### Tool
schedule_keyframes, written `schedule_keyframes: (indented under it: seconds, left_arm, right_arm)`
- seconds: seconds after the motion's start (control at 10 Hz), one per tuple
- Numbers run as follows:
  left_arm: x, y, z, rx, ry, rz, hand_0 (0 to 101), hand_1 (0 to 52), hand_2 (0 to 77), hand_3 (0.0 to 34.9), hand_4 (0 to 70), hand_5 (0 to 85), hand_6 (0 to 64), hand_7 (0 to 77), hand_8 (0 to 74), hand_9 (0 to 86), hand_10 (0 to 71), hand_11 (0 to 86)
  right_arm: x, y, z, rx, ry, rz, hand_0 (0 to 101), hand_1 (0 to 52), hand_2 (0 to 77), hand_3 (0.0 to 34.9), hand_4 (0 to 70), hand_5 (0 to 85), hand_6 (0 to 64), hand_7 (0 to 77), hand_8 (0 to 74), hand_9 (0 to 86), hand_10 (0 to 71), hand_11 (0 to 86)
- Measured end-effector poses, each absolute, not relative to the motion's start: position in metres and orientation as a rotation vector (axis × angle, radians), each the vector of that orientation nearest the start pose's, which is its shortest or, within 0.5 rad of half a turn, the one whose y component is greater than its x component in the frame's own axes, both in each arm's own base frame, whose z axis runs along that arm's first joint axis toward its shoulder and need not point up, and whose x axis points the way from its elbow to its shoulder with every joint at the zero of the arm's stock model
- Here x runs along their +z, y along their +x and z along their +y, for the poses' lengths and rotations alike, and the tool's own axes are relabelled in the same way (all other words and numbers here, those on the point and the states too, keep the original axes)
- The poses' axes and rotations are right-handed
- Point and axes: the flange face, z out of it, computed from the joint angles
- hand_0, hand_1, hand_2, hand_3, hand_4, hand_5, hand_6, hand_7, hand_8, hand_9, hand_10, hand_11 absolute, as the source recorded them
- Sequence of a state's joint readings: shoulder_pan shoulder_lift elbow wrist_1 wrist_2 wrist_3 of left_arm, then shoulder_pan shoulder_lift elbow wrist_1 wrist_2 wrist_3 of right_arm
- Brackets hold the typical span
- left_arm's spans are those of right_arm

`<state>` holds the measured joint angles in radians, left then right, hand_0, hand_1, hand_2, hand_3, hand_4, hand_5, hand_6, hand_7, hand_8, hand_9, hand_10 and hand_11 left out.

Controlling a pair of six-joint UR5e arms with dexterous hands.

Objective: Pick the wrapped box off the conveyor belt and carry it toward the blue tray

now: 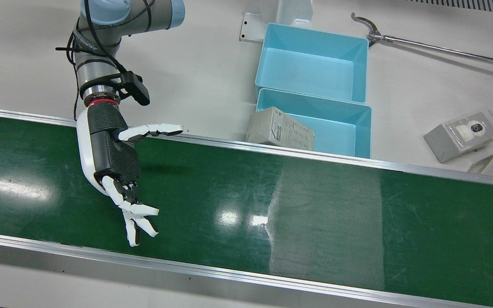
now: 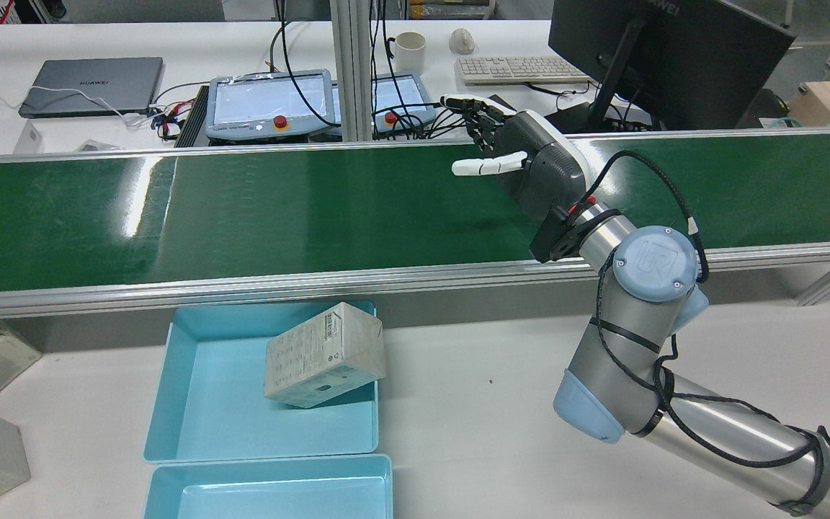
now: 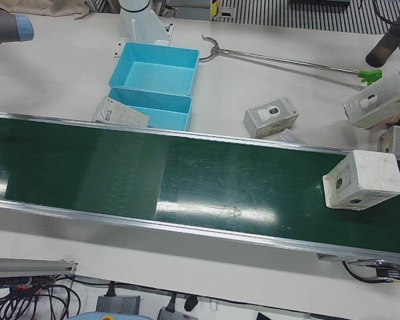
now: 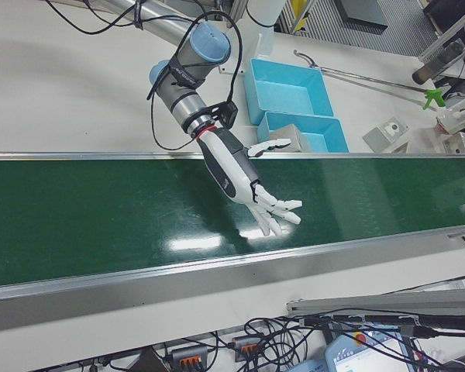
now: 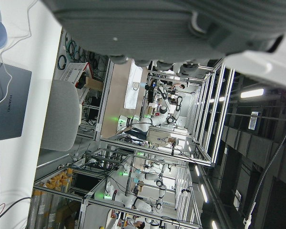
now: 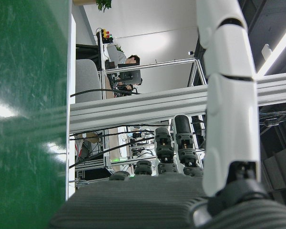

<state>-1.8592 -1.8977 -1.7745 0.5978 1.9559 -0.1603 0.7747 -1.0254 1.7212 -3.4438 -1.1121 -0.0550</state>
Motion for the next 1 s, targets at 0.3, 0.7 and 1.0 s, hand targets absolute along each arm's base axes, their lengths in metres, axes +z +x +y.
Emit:
schedule_keyframes:
  seconds: [0.3,0.7,1.0]
  left_arm:
    - [0.4722,-0.2512,-0.5098,-2.335,-0.310,2.174,0,0.0,0.5,0.0,0.0,1.1,0.5,0.5,0.5,0.5,0.5,0.5]
    - [0.4722,-0.2512,-0.5098,-2.335,-0.310,2.174,0,0.0,1.1,0.0,0.0,1.1,0.5,0.0,0.5,0.5,0.5,0.5]
    - [0.4722,-0.2512,-0.5098,-2.335,-0.310,2.174,0,0.0,0.5,0.0,0.0,1.1,0.5,0.5,0.5,0.0,0.5,0.5]
  right_arm:
    - [0.3326,-0.3347,-0.5760,-1.854,0.569,2.601,50,17.5,13.1,0.0,13.1,25.1,7.1,7.1,2.2,5.4,0.0,0.5]
    - [0.3328,-0.3337,-0.5765,-1.854,0.567,2.600,50,17.5,13.1,0.0,13.1,25.6,7.1,7.1,2.2,3.3,0.0,0.5]
    - [0.3328,-0.3331,-0.5769,-1.853,0.565,2.600,49,17.5,13.1,0.0,13.1,25.6,7.1,7.1,2.2,4.4,0.0,0.5]
